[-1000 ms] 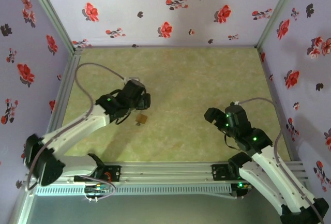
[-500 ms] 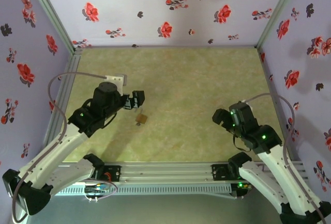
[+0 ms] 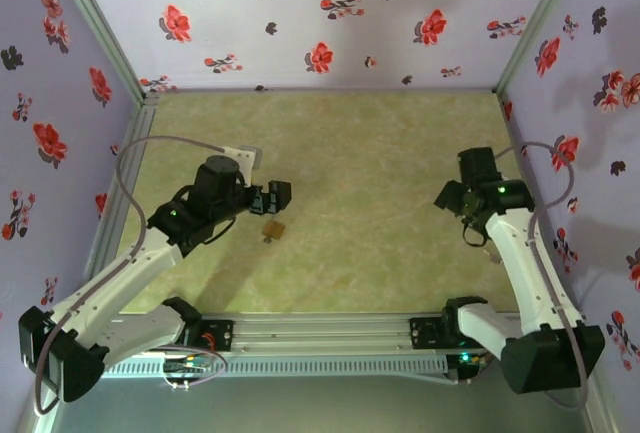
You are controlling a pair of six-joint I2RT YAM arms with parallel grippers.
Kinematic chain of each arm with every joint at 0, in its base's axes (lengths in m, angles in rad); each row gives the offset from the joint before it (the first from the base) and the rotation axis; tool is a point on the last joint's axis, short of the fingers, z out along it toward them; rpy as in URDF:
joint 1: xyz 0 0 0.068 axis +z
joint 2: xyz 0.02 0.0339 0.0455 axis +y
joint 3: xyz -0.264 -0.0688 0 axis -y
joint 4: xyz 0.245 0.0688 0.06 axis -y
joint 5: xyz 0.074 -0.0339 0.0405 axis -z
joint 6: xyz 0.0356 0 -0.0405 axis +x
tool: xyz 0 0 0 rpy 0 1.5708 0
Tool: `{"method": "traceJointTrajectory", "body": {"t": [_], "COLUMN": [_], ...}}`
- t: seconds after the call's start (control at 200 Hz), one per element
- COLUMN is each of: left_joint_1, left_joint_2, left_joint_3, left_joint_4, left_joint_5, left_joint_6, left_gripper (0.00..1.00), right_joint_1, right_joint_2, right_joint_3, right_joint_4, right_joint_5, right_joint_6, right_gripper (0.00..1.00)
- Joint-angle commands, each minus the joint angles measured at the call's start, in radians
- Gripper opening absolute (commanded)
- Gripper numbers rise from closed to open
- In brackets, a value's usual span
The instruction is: Unlock with the key
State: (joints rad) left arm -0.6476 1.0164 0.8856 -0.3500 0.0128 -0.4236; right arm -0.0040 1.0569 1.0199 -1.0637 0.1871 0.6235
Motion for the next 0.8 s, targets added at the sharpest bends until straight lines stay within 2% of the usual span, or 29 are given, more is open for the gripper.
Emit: {"method": "traceJointTrajectory", "body": {"t": [0.0,0.105,0.265,0.59,0.795], "left_joint_1": [0.007,0.008,0.008,0.008,0.009], "left_joint_2": [0.002,0.01,0.026,0.038,0.06], "left_joint_3": [0.035,0.026,0.021,-0.031,-0.031], "left_joint_4": [0.051,0.06,0.07,0.141,0.144], "left_joint_5": [0.037,0.048,0.062,0.079,0.107], "left_joint_6": [-0.008,-0.019,-0.029,-0.057,-0.047], "left_gripper": [0.97,0.97,0.97,0.97,0.97], "right_joint_1": [-0.18,-0.371,-0.47,-0.501,-0.55], "right_joint_2": [-0.001,0.0,0.072,0.244,0.245], "right_joint_3": [-0.066,-0.153,-0.167,-0.203,-0.251], "right_joint_4": [0.006,0.066,0.11,0.168,0.227], "right_joint_5": [-0.073,-0.143,-0.21,-0.053,-0.002], "right_joint_6": [-0.092,-0.117,-0.113,-0.059,-0.021], "right_gripper": [0.89,0.82,0.76,0.61,0.5]}}
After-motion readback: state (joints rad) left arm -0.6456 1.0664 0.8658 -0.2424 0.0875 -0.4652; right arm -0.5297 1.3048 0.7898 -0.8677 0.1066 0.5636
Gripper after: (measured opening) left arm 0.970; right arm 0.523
